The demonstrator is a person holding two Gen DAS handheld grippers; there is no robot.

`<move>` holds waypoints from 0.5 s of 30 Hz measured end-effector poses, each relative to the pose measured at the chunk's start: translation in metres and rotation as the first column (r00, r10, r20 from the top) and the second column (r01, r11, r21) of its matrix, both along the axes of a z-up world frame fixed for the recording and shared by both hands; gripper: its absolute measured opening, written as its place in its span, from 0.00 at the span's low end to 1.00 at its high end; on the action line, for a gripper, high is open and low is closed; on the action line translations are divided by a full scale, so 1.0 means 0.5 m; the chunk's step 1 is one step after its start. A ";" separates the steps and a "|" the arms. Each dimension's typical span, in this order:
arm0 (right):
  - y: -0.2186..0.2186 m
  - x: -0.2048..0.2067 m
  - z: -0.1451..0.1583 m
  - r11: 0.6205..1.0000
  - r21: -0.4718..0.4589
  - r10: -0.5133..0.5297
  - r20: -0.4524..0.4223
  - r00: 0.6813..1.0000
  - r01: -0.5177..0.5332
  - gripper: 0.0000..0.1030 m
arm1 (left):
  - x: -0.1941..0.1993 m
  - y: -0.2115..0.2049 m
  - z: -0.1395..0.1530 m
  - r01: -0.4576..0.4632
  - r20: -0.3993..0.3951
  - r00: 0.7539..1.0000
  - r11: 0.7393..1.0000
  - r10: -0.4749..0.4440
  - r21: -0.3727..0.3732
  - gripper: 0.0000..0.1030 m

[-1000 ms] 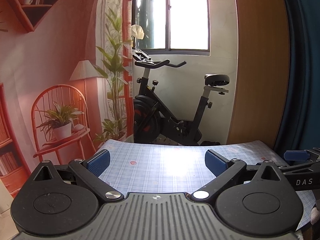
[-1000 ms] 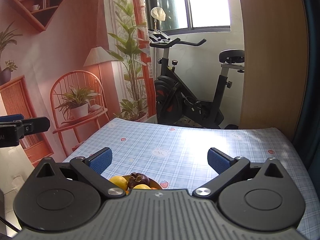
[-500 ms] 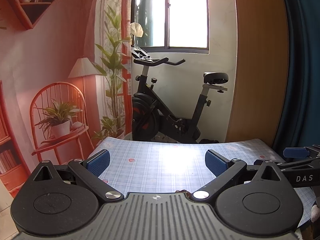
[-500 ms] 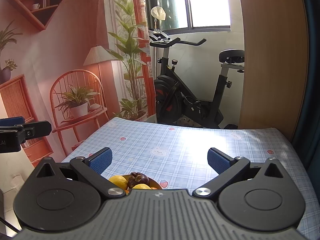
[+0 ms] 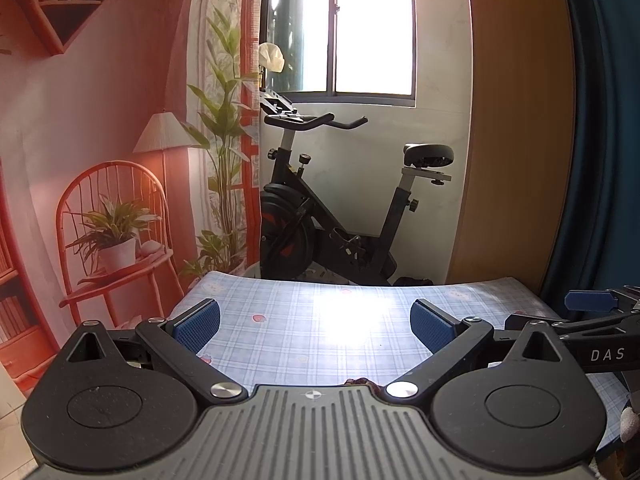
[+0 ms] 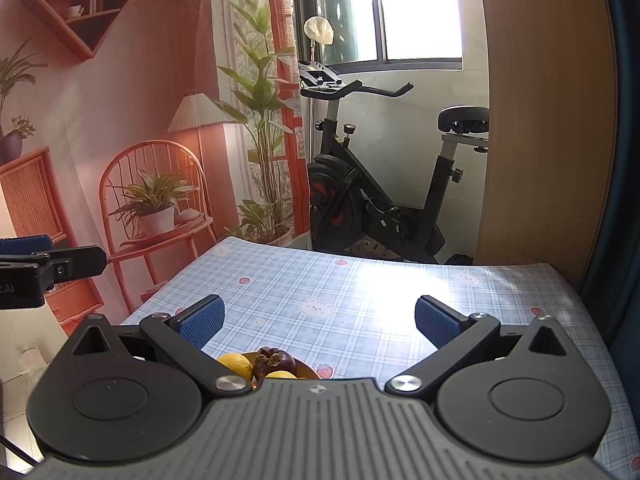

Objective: Organize fruits

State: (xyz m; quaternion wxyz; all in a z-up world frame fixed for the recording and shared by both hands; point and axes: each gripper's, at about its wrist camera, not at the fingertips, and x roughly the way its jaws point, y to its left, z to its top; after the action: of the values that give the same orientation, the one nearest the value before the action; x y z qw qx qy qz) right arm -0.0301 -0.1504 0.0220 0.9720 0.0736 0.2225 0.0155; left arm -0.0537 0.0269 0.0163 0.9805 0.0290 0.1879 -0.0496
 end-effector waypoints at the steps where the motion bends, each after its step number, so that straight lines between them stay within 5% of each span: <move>1: 0.000 0.000 0.000 1.000 0.000 0.000 0.000 1.000 0.000 1.00 | 0.001 0.001 0.000 0.001 -0.002 1.000 1.000 -0.001 -0.002 0.99; 15: 0.005 0.000 0.003 1.000 -0.004 0.002 -0.001 1.000 -0.002 1.00 | 0.006 0.001 -0.002 0.013 -0.011 1.000 1.000 -0.013 -0.019 0.99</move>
State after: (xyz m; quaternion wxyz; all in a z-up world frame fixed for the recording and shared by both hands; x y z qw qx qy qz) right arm -0.0302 -0.1481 0.0234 0.9720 0.0715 0.2231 0.0161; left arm -0.0508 0.0273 0.0151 0.9793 0.0208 0.1929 -0.0579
